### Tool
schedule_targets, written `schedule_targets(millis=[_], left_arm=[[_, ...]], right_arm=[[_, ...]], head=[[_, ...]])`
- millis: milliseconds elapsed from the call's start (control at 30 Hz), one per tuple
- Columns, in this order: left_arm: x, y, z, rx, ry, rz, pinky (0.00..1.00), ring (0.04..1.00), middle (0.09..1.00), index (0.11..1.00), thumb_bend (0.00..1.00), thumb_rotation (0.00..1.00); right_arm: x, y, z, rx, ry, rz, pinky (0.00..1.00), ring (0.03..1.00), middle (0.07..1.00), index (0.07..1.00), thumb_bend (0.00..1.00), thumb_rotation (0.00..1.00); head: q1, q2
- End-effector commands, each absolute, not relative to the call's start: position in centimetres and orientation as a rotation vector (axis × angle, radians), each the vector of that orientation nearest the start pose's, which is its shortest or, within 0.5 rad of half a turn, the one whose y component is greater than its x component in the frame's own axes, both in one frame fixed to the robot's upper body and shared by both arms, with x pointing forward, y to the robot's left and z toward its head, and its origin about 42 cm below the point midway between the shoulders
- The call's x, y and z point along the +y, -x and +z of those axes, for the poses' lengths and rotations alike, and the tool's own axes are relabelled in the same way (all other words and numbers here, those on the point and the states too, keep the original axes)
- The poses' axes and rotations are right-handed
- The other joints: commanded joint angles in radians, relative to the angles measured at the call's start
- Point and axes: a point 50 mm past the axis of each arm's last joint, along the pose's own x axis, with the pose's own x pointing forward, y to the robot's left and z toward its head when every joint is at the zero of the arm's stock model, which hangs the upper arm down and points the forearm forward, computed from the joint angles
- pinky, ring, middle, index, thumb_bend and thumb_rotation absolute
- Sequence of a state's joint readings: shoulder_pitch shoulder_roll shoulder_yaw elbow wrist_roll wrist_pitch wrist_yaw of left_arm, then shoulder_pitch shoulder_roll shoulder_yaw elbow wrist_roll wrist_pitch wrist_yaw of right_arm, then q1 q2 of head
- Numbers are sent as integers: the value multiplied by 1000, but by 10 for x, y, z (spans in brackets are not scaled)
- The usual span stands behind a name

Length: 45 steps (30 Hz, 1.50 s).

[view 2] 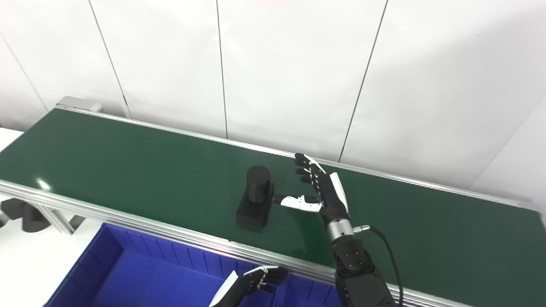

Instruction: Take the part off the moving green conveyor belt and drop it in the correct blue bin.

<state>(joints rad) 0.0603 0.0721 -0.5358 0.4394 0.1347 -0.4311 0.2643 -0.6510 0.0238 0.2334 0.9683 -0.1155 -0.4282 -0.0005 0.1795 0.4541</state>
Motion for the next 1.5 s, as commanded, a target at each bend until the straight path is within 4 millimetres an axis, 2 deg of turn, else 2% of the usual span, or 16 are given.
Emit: schedule_targets(millis=[0,267,767,1067,1200,1233,1300,1367,1400,1467], left_arm=[[117,-206,-2,-36,-155,-326,692,763,780,764,853,159],[119,-204,-1,-37,-155,-332,698,765,783,774,848,180],[120,-202,0,-38,-148,-331,706,770,786,777,840,178],[119,-202,0,-38,-149,-330,704,769,784,775,839,171],[119,-203,0,-39,-149,-330,700,768,786,776,839,175],[119,-203,0,-39,-149,-331,700,769,788,776,838,172],[119,-203,0,-39,-148,-331,703,771,789,778,835,171],[119,-203,0,-40,-149,-331,704,771,789,778,834,169],[119,-203,0,-40,-149,-331,705,771,789,779,832,165],[119,-204,0,-42,-154,-331,703,770,789,780,831,166]], right_arm=[[-84,-461,127,-232,248,420,792,829,858,866,977,281],[-85,-460,122,-212,252,422,729,807,855,852,977,272],[-90,-459,118,-203,279,418,719,802,857,845,972,277],[-89,-458,115,-203,302,411,682,763,841,824,962,237],[-88,-458,113,-206,332,369,629,698,800,790,941,131],[-88,-458,112,-209,342,348,593,663,771,757,934,102],[-88,-458,112,-215,354,301,497,572,680,680,881,27],[-89,-459,112,-216,346,270,473,550,655,661,863,10],[-89,-459,112,-214,339,260,419,469,565,585,658,4],[-90,-460,112,-214,342,243,395,437,513,533,555,0]], head=[[-7,2],[-9,3],[-14,8],[-13,10],[-14,10],[-14,11],[-15,10],[-15,11],[-15,11],[-16,11]])
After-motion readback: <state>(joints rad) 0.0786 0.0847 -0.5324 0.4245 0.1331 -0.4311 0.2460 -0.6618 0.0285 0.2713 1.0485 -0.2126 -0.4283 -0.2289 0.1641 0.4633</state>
